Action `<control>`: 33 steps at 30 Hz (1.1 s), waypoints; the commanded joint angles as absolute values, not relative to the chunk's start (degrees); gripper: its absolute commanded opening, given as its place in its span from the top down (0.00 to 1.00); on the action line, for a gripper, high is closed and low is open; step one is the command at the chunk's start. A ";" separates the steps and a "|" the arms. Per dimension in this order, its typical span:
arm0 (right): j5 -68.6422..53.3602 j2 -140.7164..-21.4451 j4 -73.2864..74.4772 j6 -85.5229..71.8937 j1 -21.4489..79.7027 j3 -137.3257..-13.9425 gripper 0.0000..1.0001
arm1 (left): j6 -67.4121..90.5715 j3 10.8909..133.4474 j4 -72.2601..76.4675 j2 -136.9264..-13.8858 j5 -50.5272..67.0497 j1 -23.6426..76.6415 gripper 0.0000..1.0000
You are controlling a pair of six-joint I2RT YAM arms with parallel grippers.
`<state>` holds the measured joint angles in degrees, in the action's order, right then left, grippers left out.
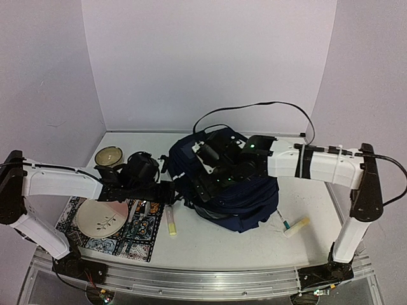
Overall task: Pack the student bag
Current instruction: Pick up the largest pocket of the bag from the student bag.
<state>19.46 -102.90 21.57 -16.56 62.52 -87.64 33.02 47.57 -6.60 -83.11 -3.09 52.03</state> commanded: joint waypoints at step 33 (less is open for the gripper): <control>30.47 -109.44 32.46 -13.98 59.99 -101.42 1.00 | 17.97 47.03 7.03 -86.47 -3.11 52.47 0.51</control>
<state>31.81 -115.89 35.06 -14.61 61.39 -102.65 23.12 43.91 1.08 -84.39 -2.41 52.34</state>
